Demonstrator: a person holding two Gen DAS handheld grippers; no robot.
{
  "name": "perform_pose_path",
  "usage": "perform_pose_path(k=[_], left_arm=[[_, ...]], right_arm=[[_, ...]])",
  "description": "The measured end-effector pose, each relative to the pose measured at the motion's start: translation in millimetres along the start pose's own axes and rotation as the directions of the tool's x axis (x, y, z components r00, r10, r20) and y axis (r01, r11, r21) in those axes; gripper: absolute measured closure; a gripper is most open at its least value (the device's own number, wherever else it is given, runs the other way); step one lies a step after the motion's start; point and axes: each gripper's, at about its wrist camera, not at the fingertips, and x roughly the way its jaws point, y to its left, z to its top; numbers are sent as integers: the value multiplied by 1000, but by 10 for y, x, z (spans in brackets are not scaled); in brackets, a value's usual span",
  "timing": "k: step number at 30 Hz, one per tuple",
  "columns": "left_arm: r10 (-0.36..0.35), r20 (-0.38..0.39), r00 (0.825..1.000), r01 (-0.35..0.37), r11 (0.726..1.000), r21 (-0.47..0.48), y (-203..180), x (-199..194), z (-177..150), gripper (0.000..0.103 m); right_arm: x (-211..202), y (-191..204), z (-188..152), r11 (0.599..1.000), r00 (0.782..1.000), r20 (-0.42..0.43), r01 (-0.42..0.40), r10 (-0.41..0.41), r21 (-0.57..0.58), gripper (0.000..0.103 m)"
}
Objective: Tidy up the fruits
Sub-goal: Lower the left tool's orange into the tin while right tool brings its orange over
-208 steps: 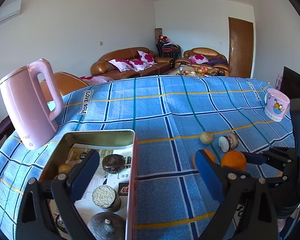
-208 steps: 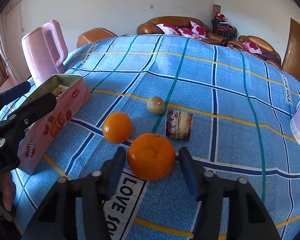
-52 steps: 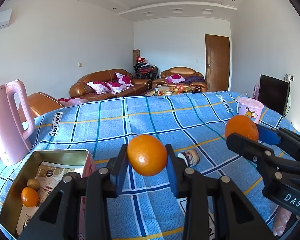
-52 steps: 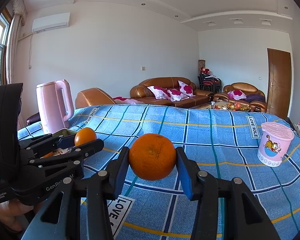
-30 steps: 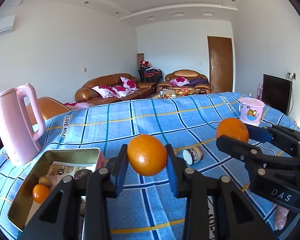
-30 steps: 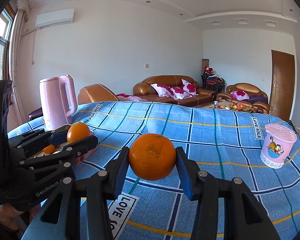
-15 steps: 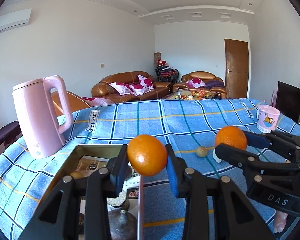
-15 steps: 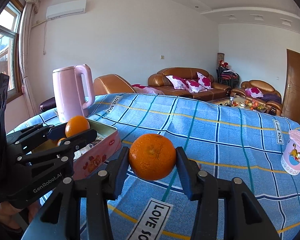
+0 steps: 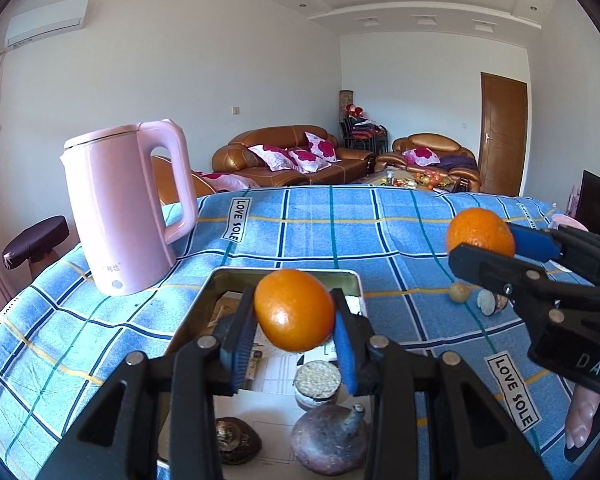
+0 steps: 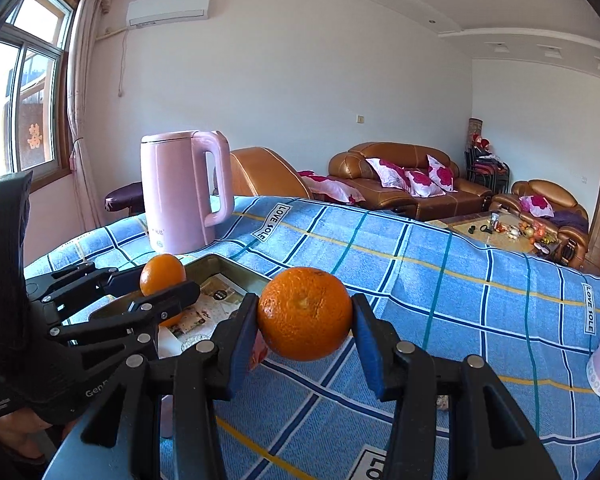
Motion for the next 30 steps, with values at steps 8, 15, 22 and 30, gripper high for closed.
perform_pose_path(k=[8,15,22,30], left_arm=[[49,-46,998,-50,999,-17,217,100,-31,66],[70,-73,995,-72,997,-25,345,172,-70,66],[88,-84,993,-91,995,-29,429,182,-83,66],[108,-116,987,-113,993,-38,547,257,-115,66]], right_arm=[[168,160,95,999,999,-11,-35,35,-23,55],[333,290,127,997,998,-31,-64,63,-43,55],[491,419,121,995,995,-56,-88,84,-56,55],[648,503,85,993,991,-84,-107,102,-59,55]])
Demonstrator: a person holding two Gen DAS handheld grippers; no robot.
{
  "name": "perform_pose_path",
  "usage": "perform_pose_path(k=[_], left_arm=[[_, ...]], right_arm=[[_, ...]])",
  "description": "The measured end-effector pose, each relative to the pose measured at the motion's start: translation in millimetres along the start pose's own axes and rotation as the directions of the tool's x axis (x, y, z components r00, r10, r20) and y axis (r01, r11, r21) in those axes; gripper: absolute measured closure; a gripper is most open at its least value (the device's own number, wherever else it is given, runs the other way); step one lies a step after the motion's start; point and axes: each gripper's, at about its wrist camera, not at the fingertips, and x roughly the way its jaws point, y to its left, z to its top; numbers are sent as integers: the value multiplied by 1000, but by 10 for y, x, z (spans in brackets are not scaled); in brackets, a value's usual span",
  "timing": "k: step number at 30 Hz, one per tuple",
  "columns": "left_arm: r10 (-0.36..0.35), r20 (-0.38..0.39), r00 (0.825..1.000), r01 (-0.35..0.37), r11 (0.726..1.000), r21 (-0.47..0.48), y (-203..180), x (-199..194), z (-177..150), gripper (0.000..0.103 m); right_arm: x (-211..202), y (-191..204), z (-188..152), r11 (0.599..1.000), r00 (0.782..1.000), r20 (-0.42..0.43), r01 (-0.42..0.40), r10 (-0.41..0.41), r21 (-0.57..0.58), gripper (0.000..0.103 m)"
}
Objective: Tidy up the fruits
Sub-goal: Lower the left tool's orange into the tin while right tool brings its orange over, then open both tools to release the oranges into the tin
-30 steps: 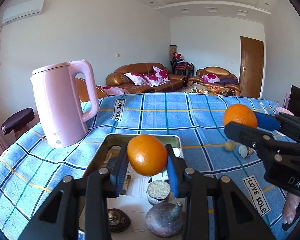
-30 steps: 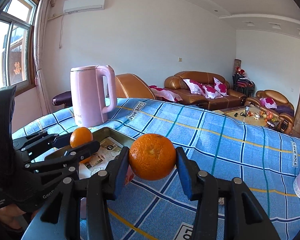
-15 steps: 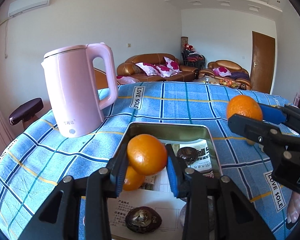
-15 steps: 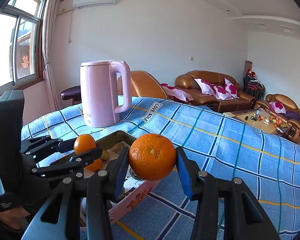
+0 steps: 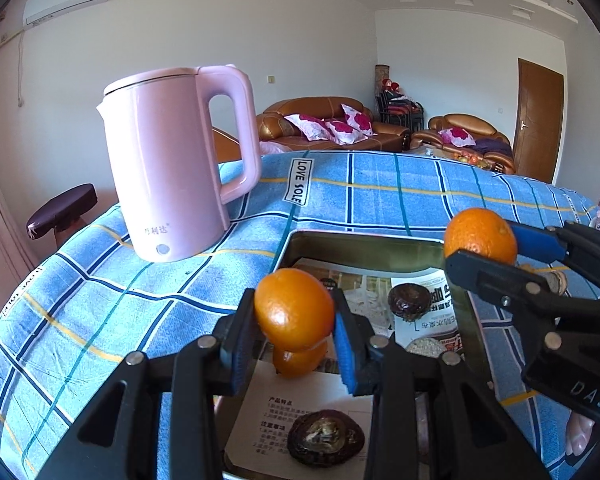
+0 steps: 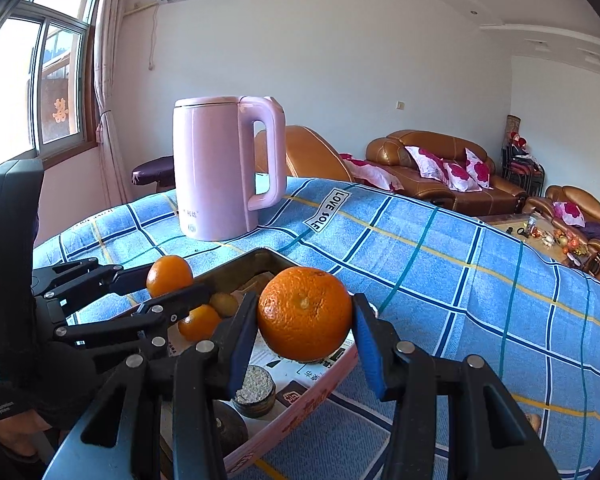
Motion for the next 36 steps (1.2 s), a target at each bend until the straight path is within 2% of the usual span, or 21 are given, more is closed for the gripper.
perform_pose_path(k=[17,28,33,36], left_arm=[[10,-26,1000,-9,1000,5,63,48,-41,66],[42,-62,997,-39,998,52,-1,126,-54,63],[57,-63,996,-53,996,65,-19,122,-63,63],[75,-65,995,-70,995,64,-9,116,-70,58]], right_arm=[[252,92,-94,1000,998,-63,-30,30,-8,54],[423,110,-169,998,987,-146,-67,64,-15,54],[428,95,-171,998,986,-151,-70,68,-7,54],[414,92,-173,998,987,-149,-64,62,-9,51]])
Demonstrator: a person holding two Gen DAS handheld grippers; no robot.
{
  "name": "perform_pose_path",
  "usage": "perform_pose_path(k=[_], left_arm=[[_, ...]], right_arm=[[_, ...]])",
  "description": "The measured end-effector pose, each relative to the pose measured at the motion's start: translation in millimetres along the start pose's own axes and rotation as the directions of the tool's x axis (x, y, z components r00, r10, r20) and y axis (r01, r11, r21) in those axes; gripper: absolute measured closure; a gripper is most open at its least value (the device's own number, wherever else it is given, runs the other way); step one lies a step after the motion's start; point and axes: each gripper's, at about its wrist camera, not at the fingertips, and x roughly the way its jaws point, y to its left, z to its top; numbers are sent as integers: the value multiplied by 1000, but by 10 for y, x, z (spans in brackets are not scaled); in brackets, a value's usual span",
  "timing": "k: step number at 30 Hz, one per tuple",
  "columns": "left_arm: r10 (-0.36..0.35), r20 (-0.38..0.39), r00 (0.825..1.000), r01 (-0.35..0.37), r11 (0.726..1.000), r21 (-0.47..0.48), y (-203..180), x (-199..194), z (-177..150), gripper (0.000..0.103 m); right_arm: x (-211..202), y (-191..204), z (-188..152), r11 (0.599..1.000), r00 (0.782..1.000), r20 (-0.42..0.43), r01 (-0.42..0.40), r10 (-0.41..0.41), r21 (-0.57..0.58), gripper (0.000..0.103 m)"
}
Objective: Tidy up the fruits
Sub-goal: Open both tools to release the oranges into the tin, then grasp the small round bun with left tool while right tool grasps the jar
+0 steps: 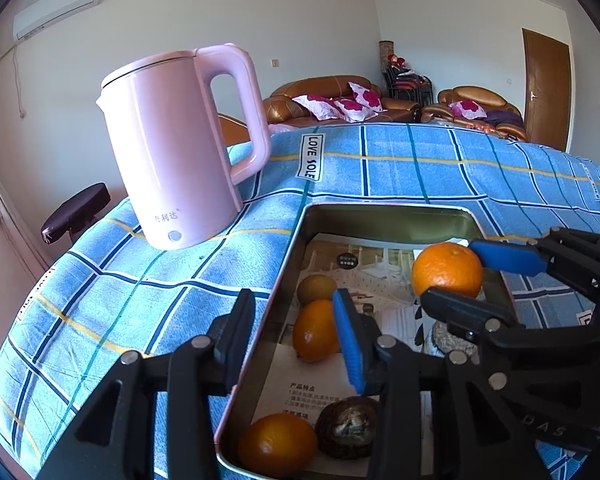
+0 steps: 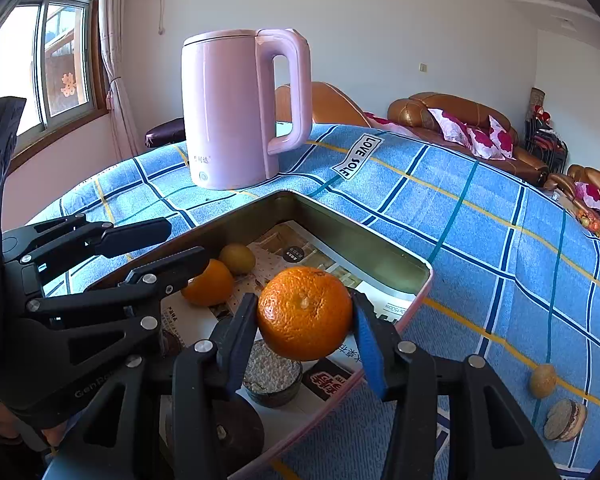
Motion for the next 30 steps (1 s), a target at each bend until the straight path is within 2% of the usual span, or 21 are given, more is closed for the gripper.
perform_pose_path(k=[5,11,13,15,17,21,24,27,30], left_arm=[[9,13,1000,-9,1000,-15,25,-69,-4,35],[-14,43,999,15,1000,-8,-100,-193,44,25],[-25,60,998,25,1000,-3,-165,-256,79,24],[-43,74,996,43,999,2,-243,-315,124,17],[-58,95,994,58,998,7,-337,-371,178,5],[-101,122,987,98,995,36,-587,-450,281,5],[-130,128,983,124,991,55,-784,-455,350,4],[-155,121,981,147,986,73,-965,-432,396,4],[-161,106,981,152,984,91,-1091,-378,428,4]], right_arm=[[-105,-59,-25,1000,999,35,16,-17,14,41],[-307,-182,-68,998,997,70,36,-39,45,38],[-408,-229,-97,997,995,77,61,-64,39,38],[-531,-317,-146,994,991,85,103,-106,32,38],[-643,-481,-217,987,984,83,154,-157,42,38],[-834,-985,-404,954,960,41,269,-276,132,38],[-936,-1377,-535,908,936,-5,343,-352,239,38],[-949,-1608,-611,883,931,-40,357,-362,306,38],[-873,-1660,-622,887,941,-61,335,-333,318,38]])
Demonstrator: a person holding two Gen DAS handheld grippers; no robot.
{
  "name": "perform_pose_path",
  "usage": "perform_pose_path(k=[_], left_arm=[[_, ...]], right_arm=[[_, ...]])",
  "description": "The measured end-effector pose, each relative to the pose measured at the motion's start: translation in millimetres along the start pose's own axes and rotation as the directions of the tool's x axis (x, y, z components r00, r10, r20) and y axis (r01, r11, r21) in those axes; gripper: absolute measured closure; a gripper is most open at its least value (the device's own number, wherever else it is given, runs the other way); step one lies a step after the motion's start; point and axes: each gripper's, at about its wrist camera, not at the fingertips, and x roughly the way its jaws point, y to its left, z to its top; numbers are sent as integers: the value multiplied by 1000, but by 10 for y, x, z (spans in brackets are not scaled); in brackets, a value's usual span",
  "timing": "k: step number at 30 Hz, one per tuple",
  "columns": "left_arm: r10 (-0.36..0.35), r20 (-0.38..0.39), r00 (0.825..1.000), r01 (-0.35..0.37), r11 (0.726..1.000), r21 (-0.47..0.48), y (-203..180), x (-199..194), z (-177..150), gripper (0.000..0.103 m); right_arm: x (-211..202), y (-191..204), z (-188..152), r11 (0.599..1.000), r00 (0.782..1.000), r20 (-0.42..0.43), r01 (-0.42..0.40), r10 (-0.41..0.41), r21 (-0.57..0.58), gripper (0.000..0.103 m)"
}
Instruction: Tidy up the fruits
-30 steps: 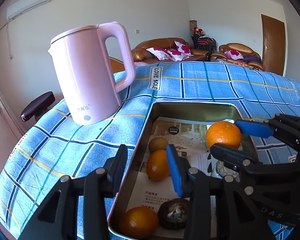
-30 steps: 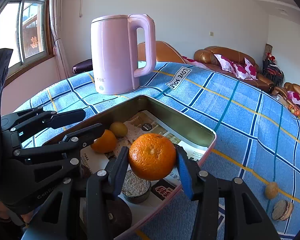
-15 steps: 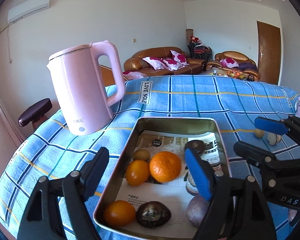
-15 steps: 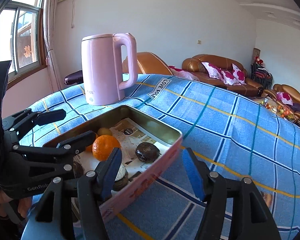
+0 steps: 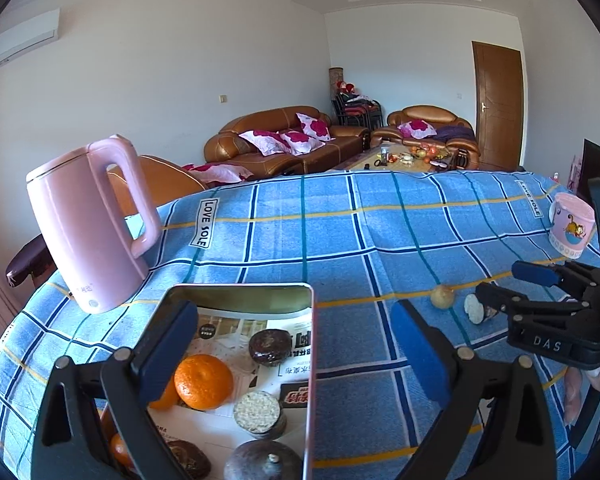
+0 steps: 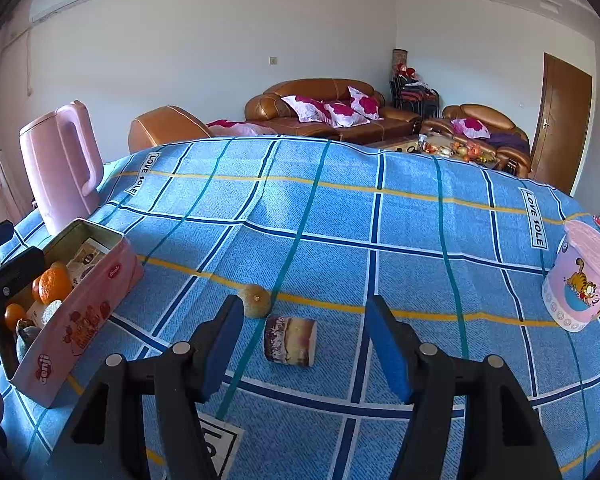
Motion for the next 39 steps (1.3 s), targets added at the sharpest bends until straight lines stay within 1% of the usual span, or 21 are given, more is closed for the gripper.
perform_pose_path(k=[2,5,7,8,9,10,14,16,18,21,22,23,25,28,29,31,33,35,36,38,39], left_arm=[[-8,-8,1000,8,1000,9,-50,38,10,4],[-17,-24,1000,18,1000,24,-119,91,14,4],[-24,-35,999,25,999,30,-159,116,14,4],[-30,-41,999,32,999,32,-180,133,16,4],[-38,-49,998,40,999,33,-208,151,20,4],[-48,-57,997,50,998,32,-237,166,26,4],[-106,-88,990,110,993,42,-424,245,51,4],[-130,-116,985,136,989,49,-543,339,61,4],[-166,-153,974,177,983,56,-671,440,74,6],[-212,-208,955,227,972,53,-853,621,84,13],[-222,-228,948,239,970,51,-905,684,83,21],[-225,-247,943,245,968,56,-962,734,79,26],[-252,-277,927,276,960,50,-1059,833,79,28],[-284,-305,909,302,953,13,-1129,965,90,35],[-287,-311,906,303,953,4,-1141,1012,98,39],[-284,-321,904,301,954,3,-1180,1092,106,42],[-281,-332,900,301,953,9,-1208,1159,107,49],[-289,-344,893,310,951,6,-1225,1219,100,62],[-292,-342,893,313,950,7,-1229,1236,101,63],[-291,-333,897,311,950,9,-1216,1249,110,73],[-293,-332,897,313,950,8,-1209,1250,109,74]], right_arm=[[90,45,-5,1000,999,-37,-27,27,-8,38],[240,113,-43,999,995,-104,-7,4,-32,38],[293,86,-54,1000,991,-135,-15,12,-21,41],[316,74,-68,1000,988,-152,-10,7,-20,51],[339,60,-76,1000,986,-167,-6,3,-17,66],[340,34,-81,1000,985,-169,-11,10,-5,68],[291,-68,-78,1000,990,-140,1,2,22,69],[277,-150,-69,998,990,-132,53,-50,26,69],[285,-251,-57,994,986,-134,101,-96,35,69],[267,-419,-42,988,983,-128,141,-132,61,69],[263,-468,-47,987,982,-130,146,-136,70,69],[257,-518,-40,986,983,-130,140,-128,86,69],[239,-599,-44,985,986,-126,127,-112,117,68],[222,-648,-44,983,988,-118,114,-97,144,68],[219,-648,-43,983,989,-115,112,-95,147,68],[209,-623,-37,984,989,-108,114,-99,138,68],[199,-592,-37,986,990,-103,113,-100,122,68],[194,-599,-44,986,990,-105,110,-98,122,68],[209,-600,-32,986,990,-108,106,-93,125,68],[215,-604,-36,987,990,-113,102,-88,125,68],[215,-598,-38,988,990,-113,100,-87,121,68]])
